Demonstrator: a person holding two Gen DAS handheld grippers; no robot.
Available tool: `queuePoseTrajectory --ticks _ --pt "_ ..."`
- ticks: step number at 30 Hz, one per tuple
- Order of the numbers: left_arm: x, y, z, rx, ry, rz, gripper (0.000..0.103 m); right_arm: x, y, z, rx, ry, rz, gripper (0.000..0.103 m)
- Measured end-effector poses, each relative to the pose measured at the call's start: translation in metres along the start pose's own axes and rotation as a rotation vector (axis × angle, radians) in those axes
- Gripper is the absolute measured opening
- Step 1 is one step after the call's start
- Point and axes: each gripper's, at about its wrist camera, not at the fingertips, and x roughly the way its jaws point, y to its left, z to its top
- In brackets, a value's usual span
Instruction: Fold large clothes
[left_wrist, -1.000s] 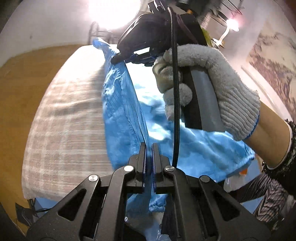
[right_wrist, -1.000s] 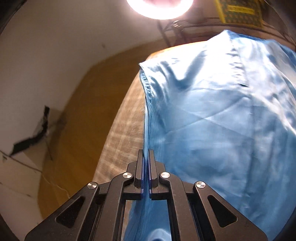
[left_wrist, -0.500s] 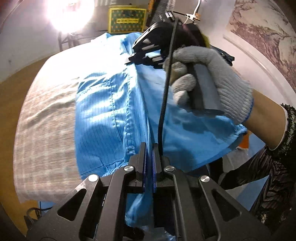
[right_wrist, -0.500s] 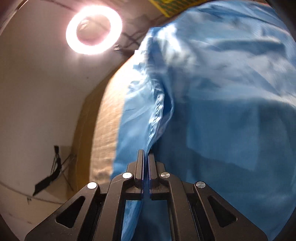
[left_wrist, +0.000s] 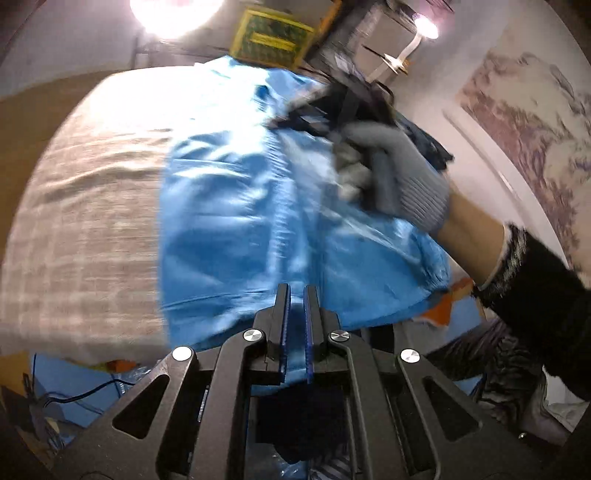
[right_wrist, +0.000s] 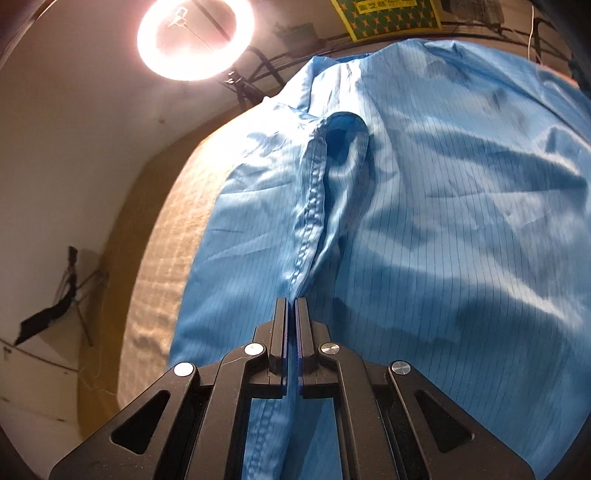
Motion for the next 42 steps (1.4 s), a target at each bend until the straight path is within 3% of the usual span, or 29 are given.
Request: queuePoseTrajectory --ticks 2,4,6,8,9,10,14,19,22,28,33,34,36,39,42 --pt "-0.002 0.017 0.002 -0.049 -0.01 0.039 0.003 -0.005 -0.008 -0.008 0.03 0.029 0.017 0.006" --pt "-0.002 0.03 0.0 -0.083 -0.007 0.07 0.003 -0.008 -0.009 -0.016 0.029 0.052 0.039 0.028" --pt "0.003 0.046 0.0 -0.121 0.011 0.075 0.003 -0.008 -0.006 -0.024 -0.014 0.057 -0.004 0.035" --pt "0.009 0.051 0.0 -0.129 0.03 0.075 0.003 -0.003 -0.004 -0.026 -0.036 0.068 -0.006 0.031" --pt "0.012 0.053 0.0 -0.126 0.037 0.072 0.003 0.0 -0.003 -0.026 -0.043 0.068 -0.005 0.012" --pt "0.016 0.052 0.0 -0.121 0.047 0.072 0.003 0.005 -0.002 -0.025 -0.052 0.071 -0.014 0.003" --pt "0.038 0.047 0.0 -0.089 0.095 0.097 0.003 0.014 0.01 -0.017 -0.124 0.033 -0.098 0.002" --pt "0.069 0.048 -0.009 -0.07 0.186 0.144 0.003 0.021 0.013 -0.014 -0.169 0.021 -0.13 0.002" --pt "0.067 0.046 -0.007 -0.065 0.177 0.146 0.003 0.011 0.011 -0.016 -0.183 0.008 -0.104 0.002" --pt "0.029 0.034 0.009 -0.083 0.029 0.15 0.003 -0.046 0.009 -0.027 -0.218 -0.108 -0.114 0.004" --pt "0.002 0.013 0.026 -0.087 -0.077 0.122 0.003 -0.108 -0.001 -0.049 -0.239 -0.171 -0.092 0.022" --pt "0.0 0.006 0.028 -0.078 -0.094 0.115 0.003 -0.124 -0.006 -0.055 -0.233 -0.191 -0.085 0.03" --pt "-0.003 -0.007 0.035 -0.055 -0.114 0.108 0.015 -0.147 -0.014 -0.065 -0.226 -0.215 -0.083 0.048" --pt "-0.004 -0.03 0.04 -0.036 -0.136 0.084 0.035 -0.183 -0.027 -0.079 -0.237 -0.246 -0.121 0.055" --pt "0.001 -0.056 0.048 0.004 -0.133 0.058 0.035 -0.216 -0.044 -0.092 -0.232 -0.264 -0.158 0.067"
